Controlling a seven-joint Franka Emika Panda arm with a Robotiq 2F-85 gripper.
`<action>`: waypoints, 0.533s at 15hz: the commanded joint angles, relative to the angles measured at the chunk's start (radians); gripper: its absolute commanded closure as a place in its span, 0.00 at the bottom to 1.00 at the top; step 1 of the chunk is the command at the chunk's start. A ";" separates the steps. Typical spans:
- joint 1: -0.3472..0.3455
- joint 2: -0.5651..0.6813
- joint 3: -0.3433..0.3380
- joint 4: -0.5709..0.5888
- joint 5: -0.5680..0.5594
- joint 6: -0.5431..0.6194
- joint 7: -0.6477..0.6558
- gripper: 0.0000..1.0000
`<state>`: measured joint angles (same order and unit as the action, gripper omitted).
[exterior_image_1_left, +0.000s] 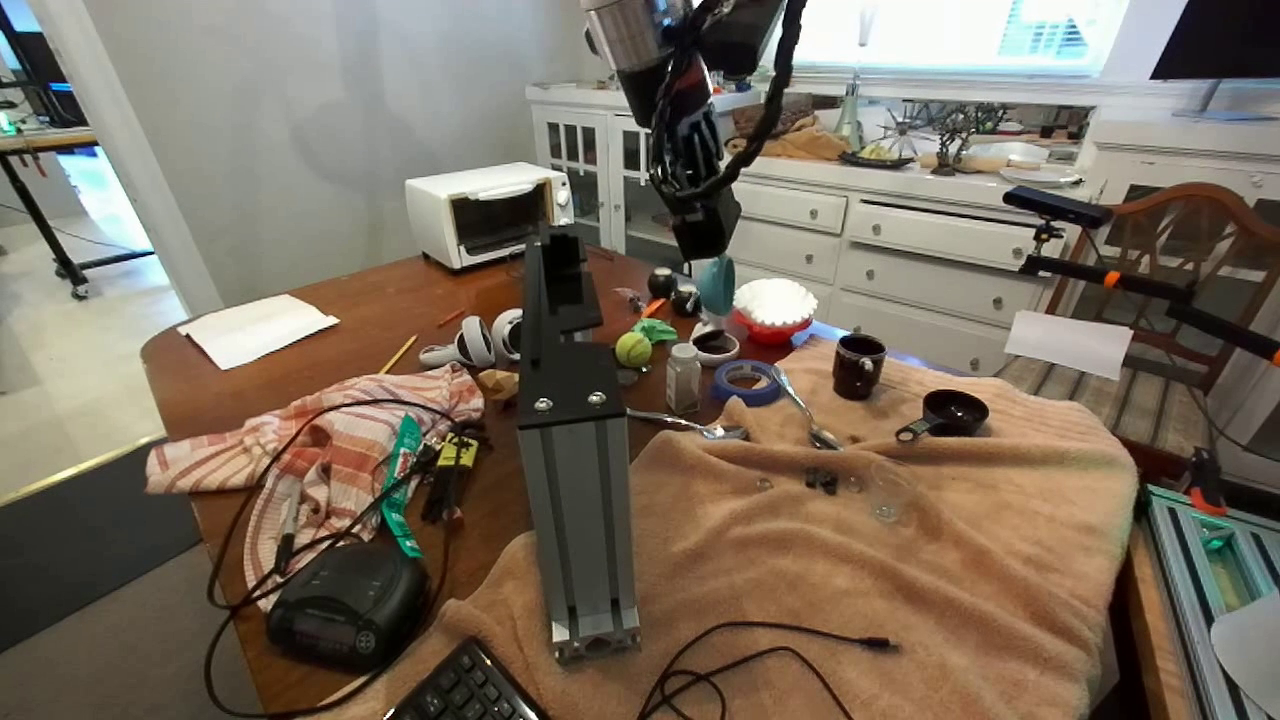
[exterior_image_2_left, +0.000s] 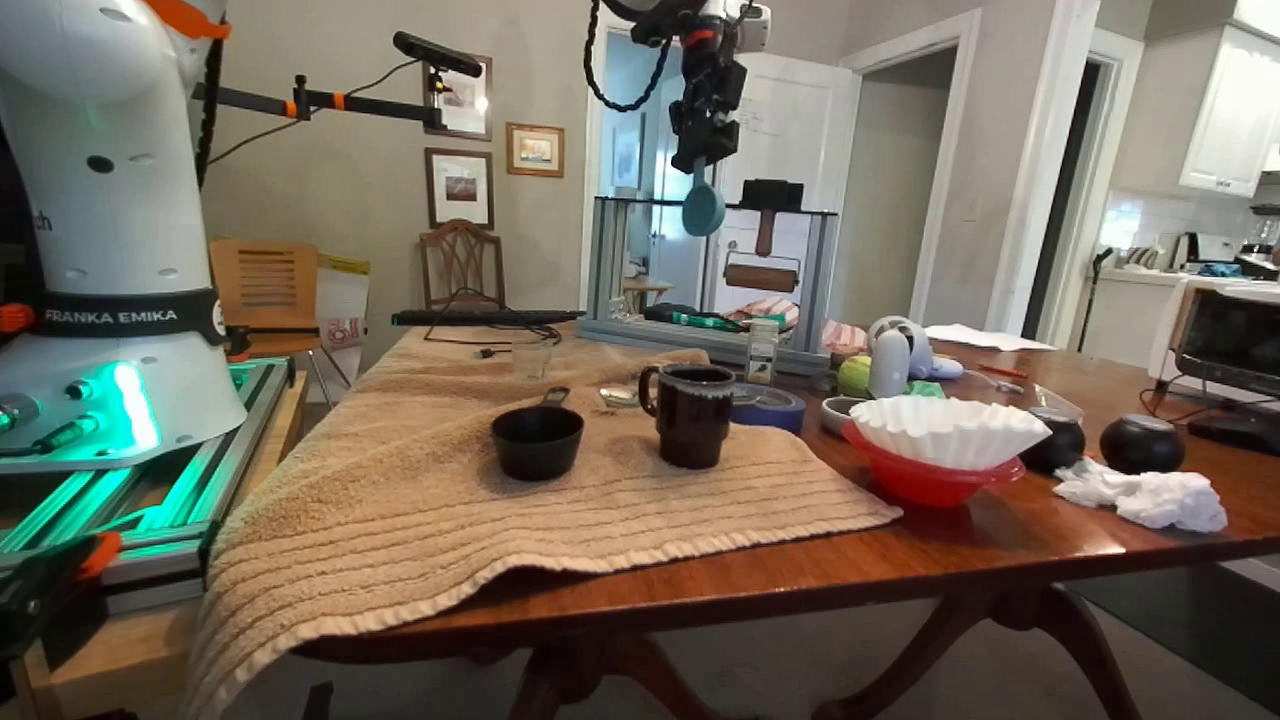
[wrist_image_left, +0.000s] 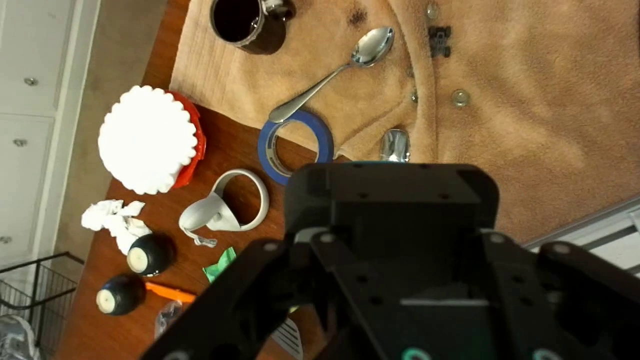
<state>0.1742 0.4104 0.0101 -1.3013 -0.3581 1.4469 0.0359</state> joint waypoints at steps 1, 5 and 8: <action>-0.006 0.004 0.010 0.005 -0.004 -0.006 0.010 0.53; -0.018 0.120 -0.009 0.162 0.064 -0.156 0.107 0.78; -0.058 0.228 -0.031 0.280 0.121 -0.252 0.144 0.78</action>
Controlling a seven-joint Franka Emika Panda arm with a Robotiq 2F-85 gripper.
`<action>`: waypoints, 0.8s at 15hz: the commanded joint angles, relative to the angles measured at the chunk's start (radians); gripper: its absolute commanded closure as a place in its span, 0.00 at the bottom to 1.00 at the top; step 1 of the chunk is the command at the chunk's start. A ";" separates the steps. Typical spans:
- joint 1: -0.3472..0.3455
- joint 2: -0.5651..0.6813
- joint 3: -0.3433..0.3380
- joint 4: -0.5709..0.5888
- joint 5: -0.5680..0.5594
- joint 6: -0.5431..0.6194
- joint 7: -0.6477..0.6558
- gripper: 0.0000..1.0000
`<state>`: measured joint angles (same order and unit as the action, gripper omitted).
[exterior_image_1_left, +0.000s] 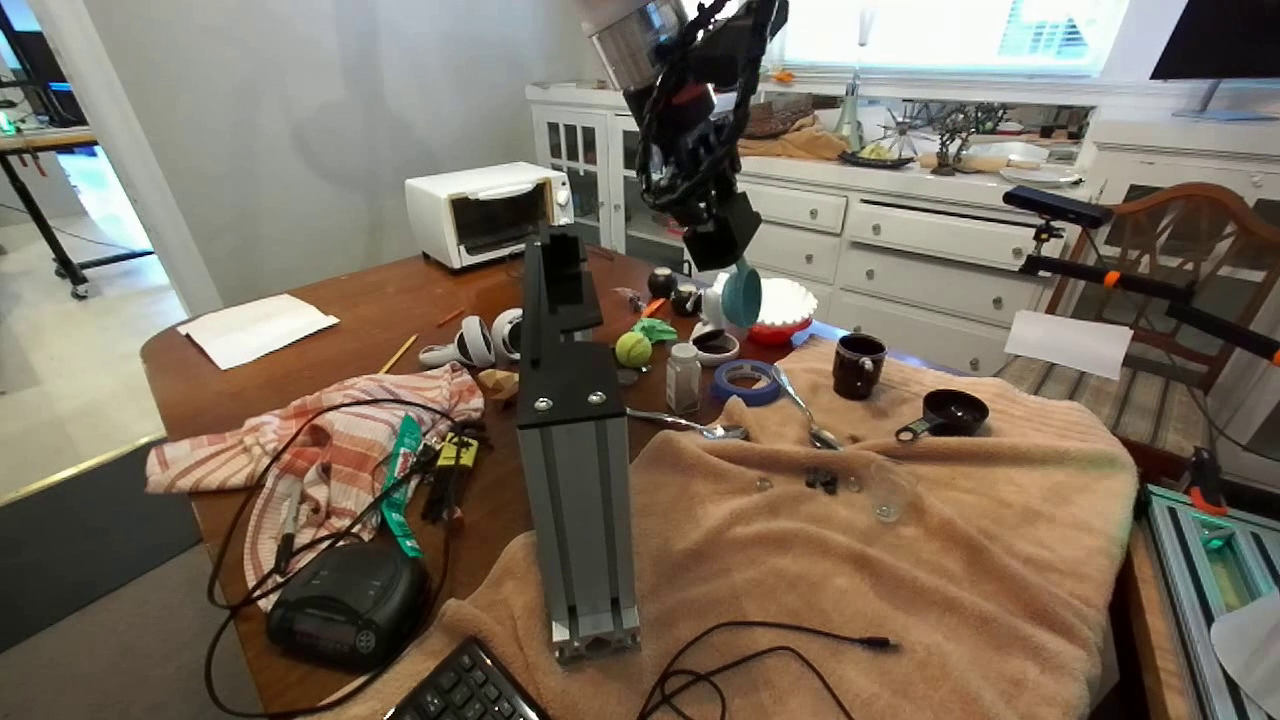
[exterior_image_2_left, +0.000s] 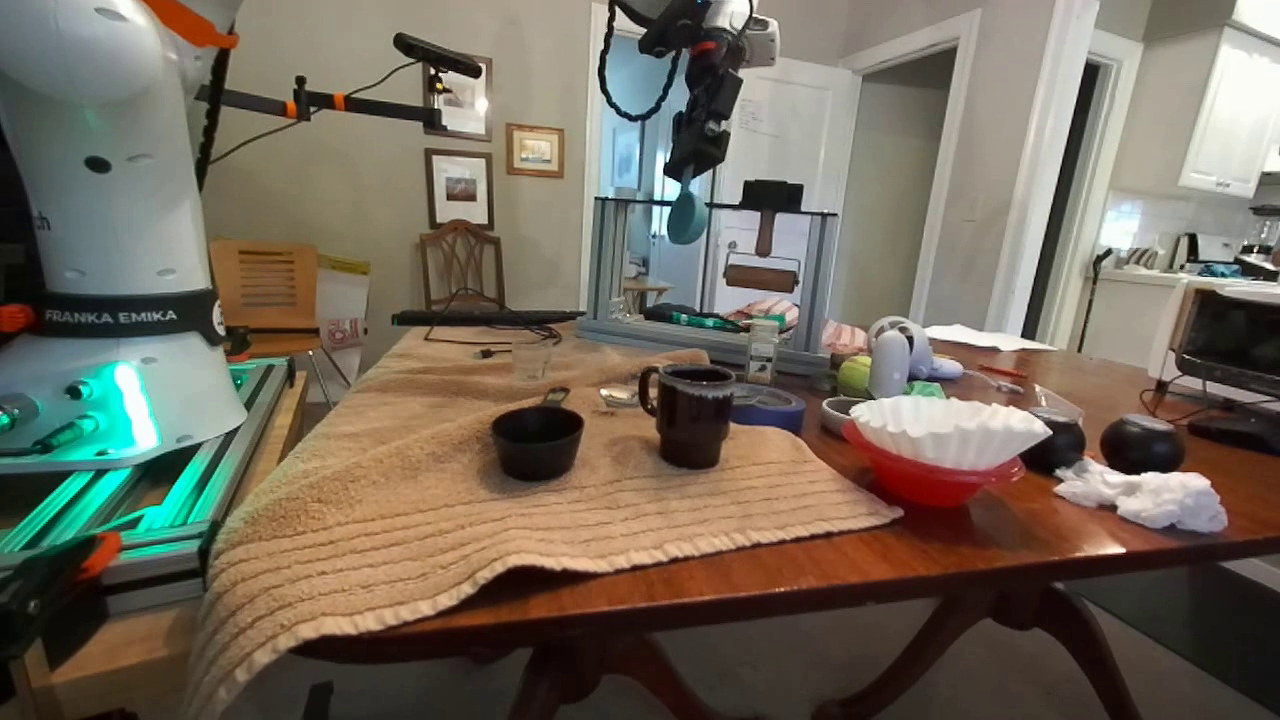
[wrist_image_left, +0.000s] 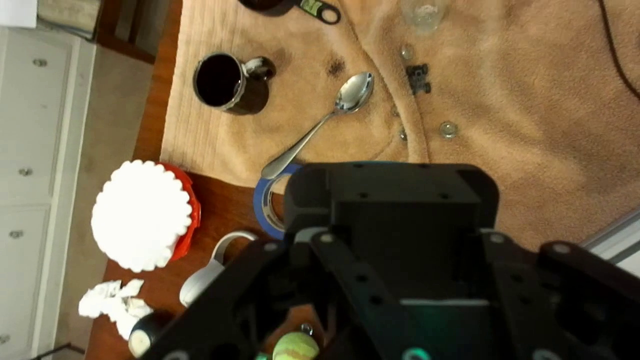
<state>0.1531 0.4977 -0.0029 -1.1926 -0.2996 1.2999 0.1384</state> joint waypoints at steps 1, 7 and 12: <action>-0.054 0.179 -0.026 0.212 0.089 -0.128 0.056 0.78; -0.173 0.378 -0.066 0.456 0.266 -0.280 0.176 0.78; -0.272 0.433 -0.063 0.599 0.448 -0.380 0.366 0.78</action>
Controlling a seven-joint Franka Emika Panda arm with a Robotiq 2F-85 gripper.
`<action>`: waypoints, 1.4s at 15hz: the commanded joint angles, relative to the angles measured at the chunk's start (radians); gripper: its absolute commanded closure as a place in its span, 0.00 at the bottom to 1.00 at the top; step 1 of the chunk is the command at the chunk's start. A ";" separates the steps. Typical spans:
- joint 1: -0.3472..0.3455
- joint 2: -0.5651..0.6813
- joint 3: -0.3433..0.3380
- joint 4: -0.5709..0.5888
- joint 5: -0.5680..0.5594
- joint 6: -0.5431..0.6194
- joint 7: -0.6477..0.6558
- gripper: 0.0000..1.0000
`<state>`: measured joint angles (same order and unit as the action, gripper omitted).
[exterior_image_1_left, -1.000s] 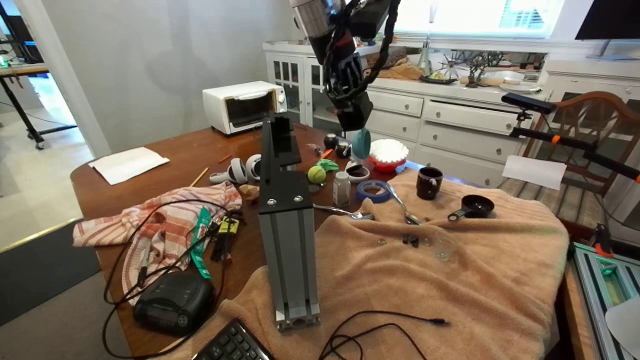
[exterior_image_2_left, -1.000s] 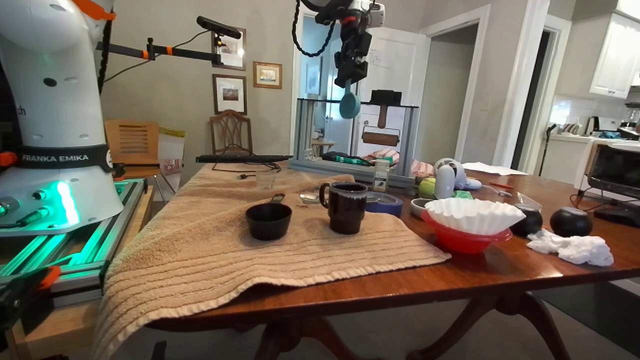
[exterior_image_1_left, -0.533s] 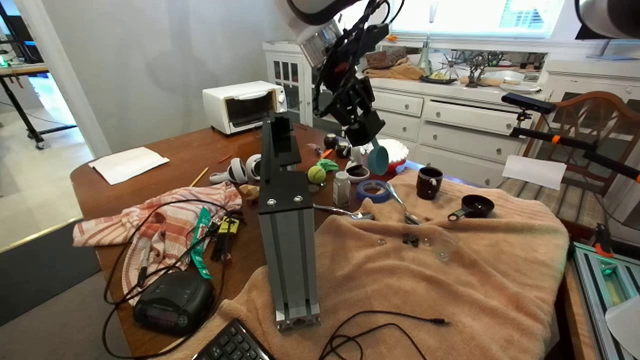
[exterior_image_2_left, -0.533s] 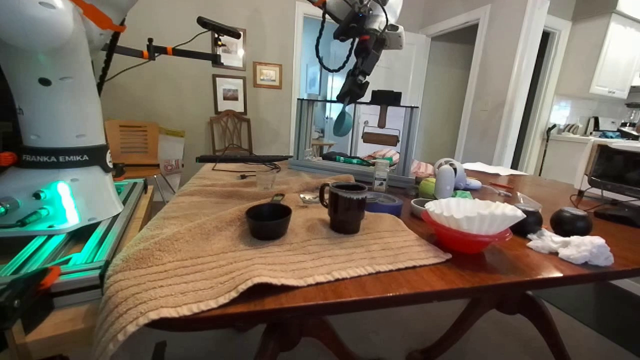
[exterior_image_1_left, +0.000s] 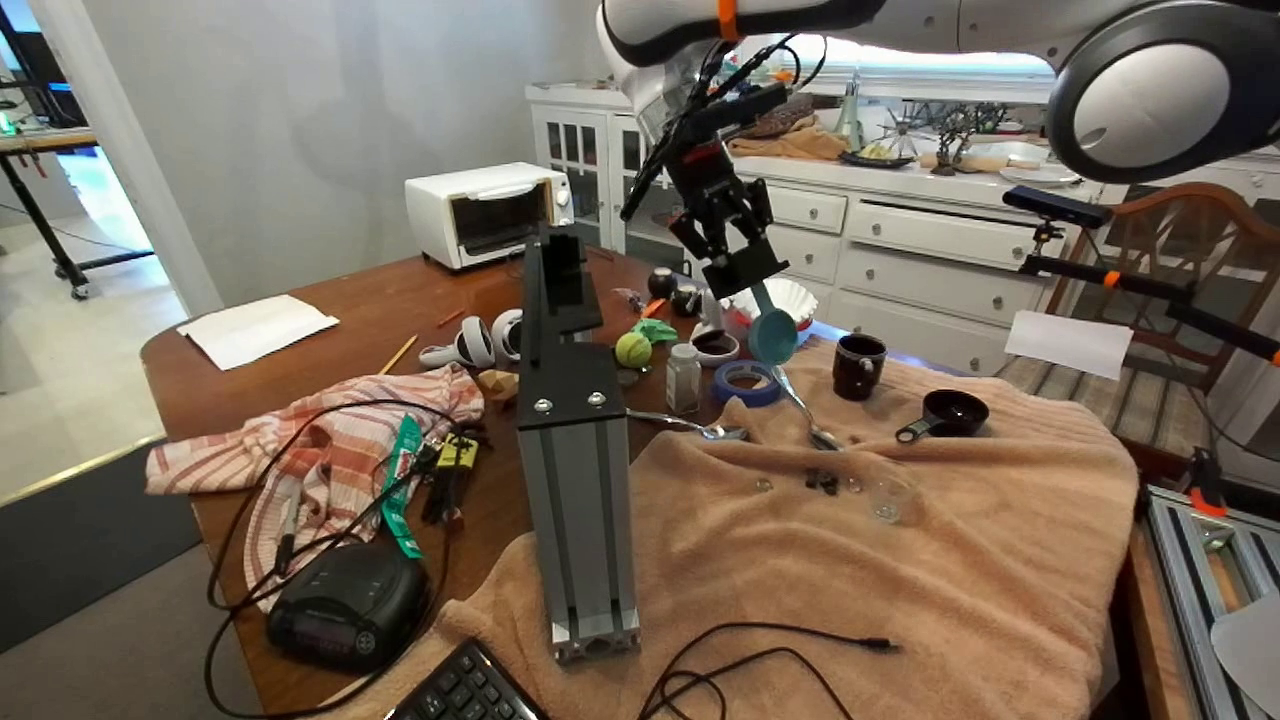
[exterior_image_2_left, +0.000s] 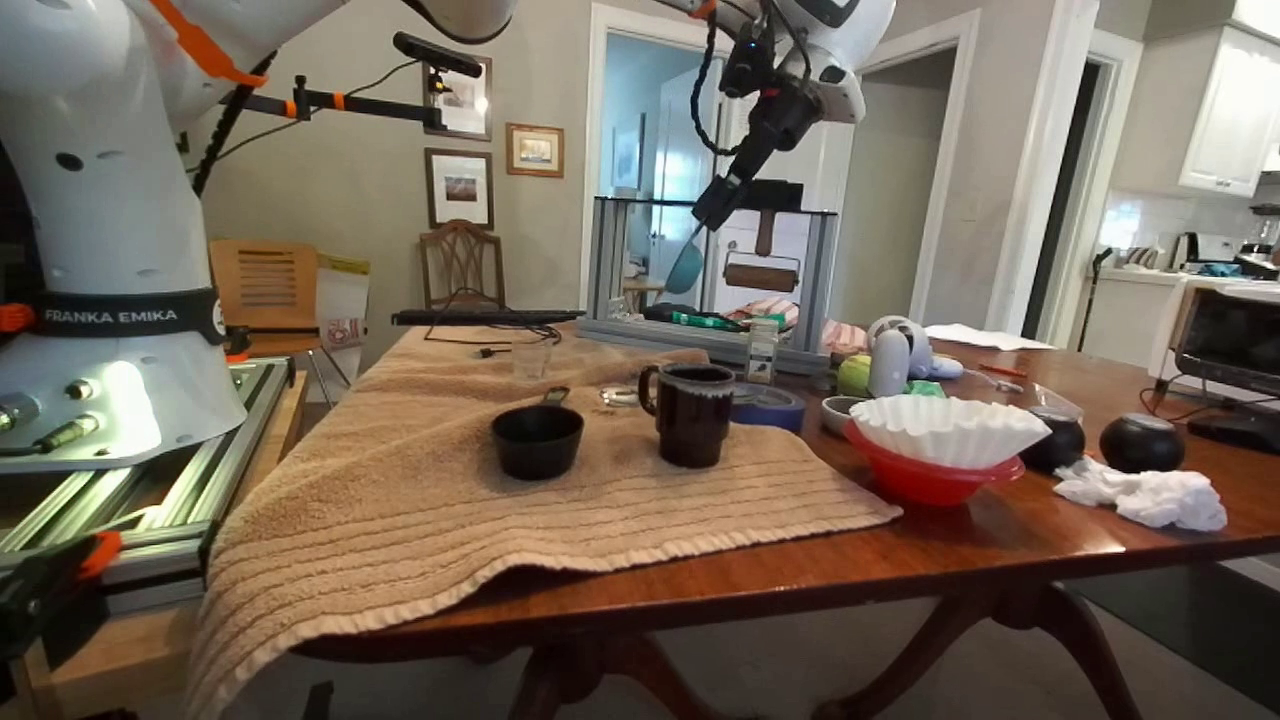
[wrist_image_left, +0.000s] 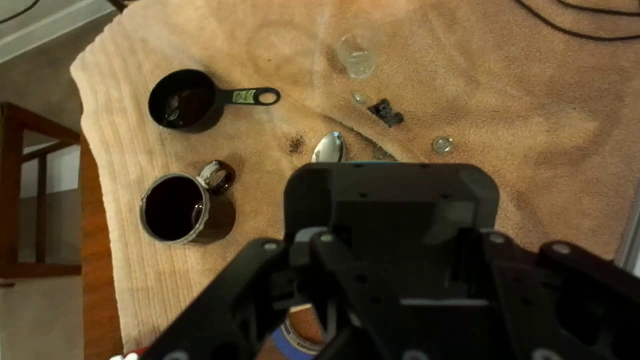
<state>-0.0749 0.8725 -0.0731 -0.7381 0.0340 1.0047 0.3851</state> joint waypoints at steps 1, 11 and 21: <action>-0.064 0.053 0.020 0.148 0.153 -0.083 0.170 0.78; -0.091 0.016 0.026 0.123 0.243 -0.039 0.305 0.53; -0.060 0.059 0.036 0.163 0.239 0.442 0.259 0.78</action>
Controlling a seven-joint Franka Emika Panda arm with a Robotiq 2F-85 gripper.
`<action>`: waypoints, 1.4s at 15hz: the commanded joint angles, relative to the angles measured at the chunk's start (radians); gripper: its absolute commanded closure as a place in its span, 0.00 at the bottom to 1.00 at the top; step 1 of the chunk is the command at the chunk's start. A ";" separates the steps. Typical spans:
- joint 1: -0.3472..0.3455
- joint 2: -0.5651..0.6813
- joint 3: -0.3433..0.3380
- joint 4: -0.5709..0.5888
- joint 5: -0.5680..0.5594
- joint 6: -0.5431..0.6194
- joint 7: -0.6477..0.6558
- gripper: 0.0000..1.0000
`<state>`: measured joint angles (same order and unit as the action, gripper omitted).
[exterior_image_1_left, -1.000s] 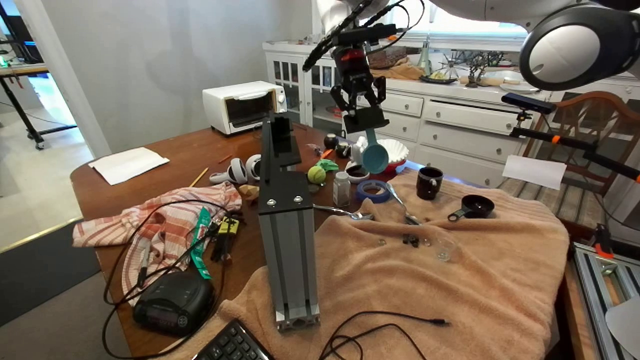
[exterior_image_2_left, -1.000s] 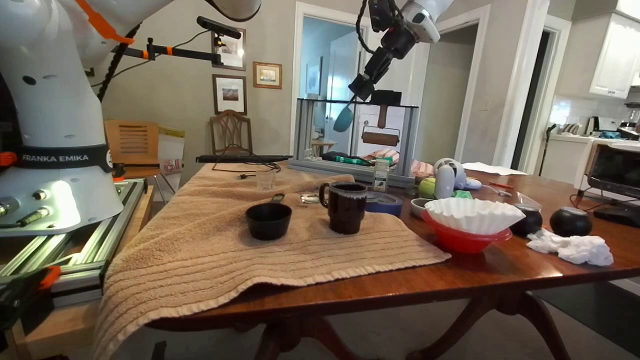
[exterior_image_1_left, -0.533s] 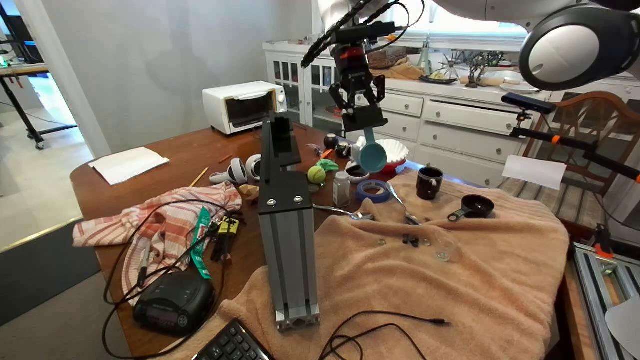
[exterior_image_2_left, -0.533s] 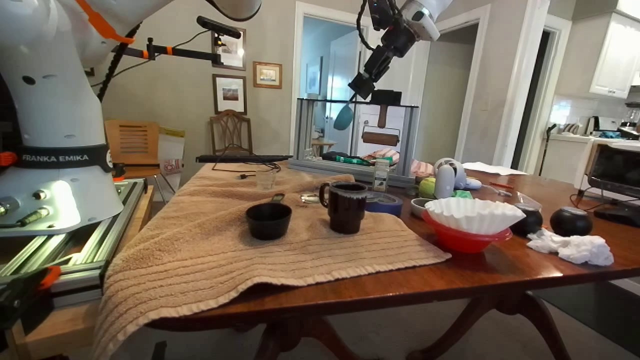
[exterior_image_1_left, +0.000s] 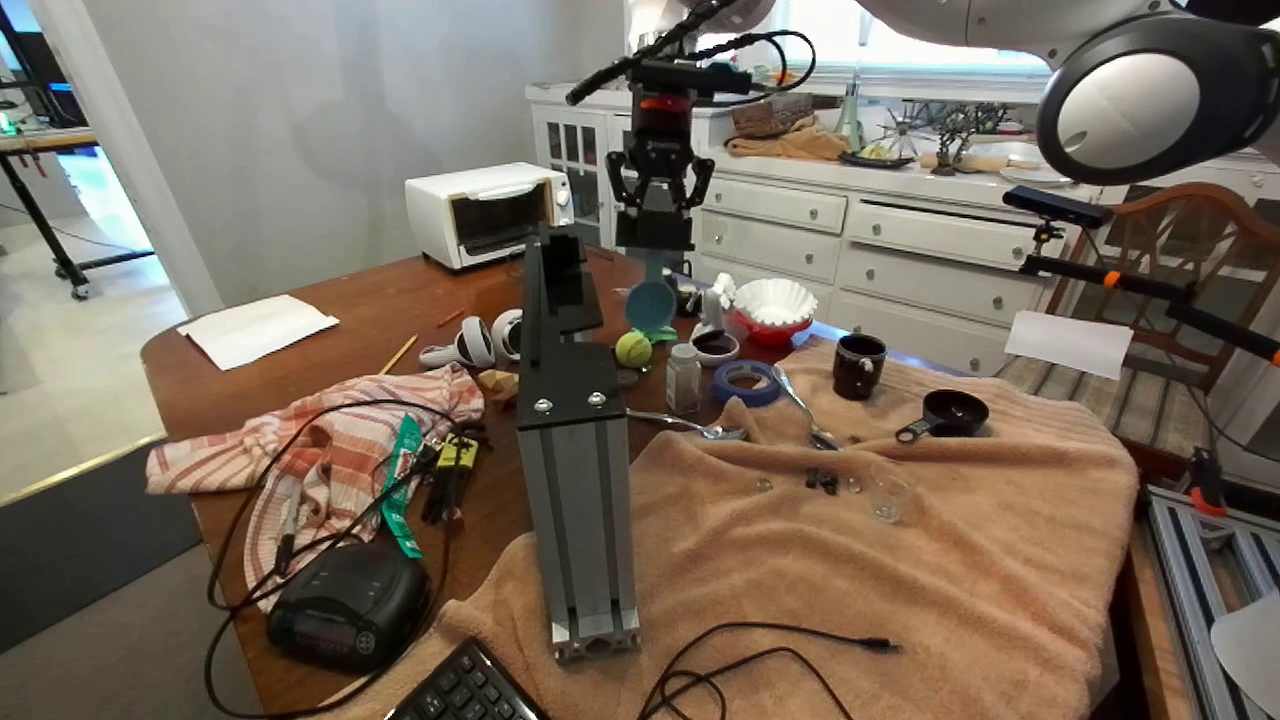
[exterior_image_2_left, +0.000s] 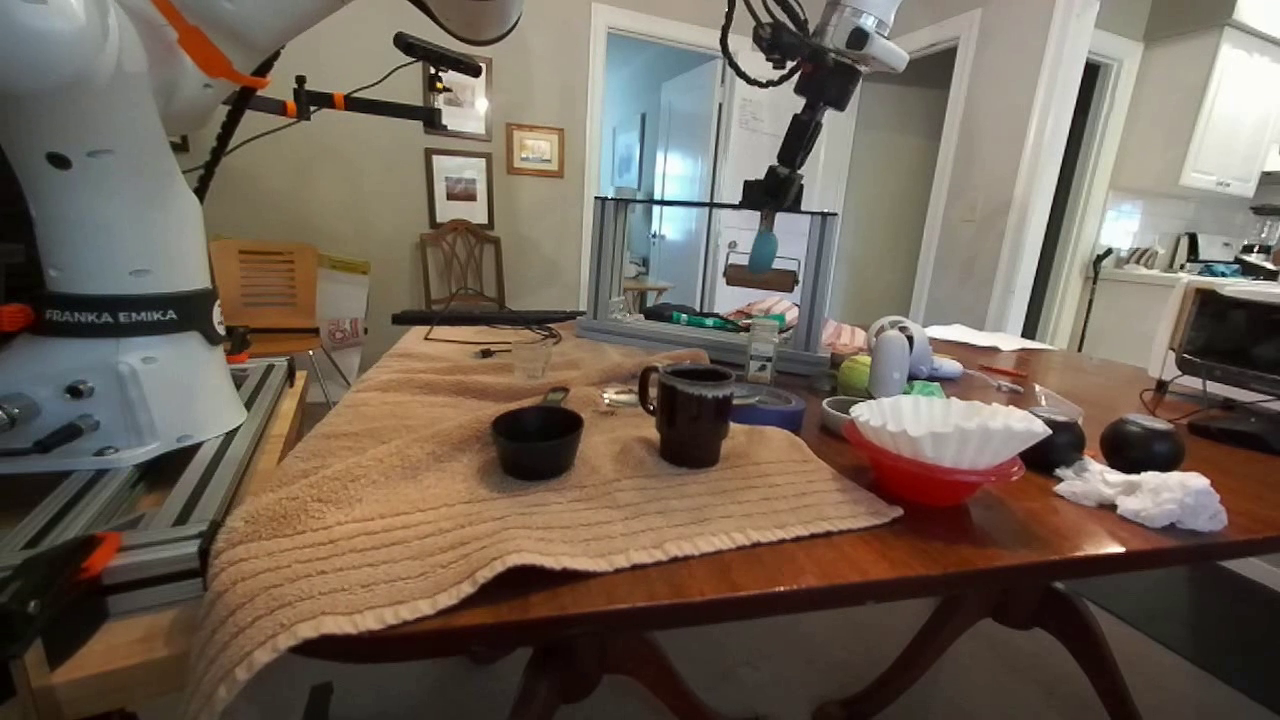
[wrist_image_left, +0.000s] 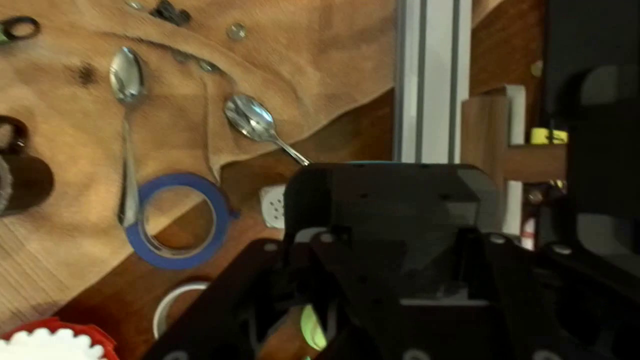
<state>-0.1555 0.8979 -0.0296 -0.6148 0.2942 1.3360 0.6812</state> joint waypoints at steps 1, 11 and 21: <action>0.031 0.040 -0.018 0.040 -0.049 0.143 -0.064 0.78; 0.092 0.108 -0.082 0.046 -0.207 0.471 -0.079 0.78; 0.087 0.146 -0.102 0.035 -0.259 0.543 -0.158 0.78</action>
<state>-0.0675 1.0010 -0.1179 -0.6123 0.0654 1.8246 0.5788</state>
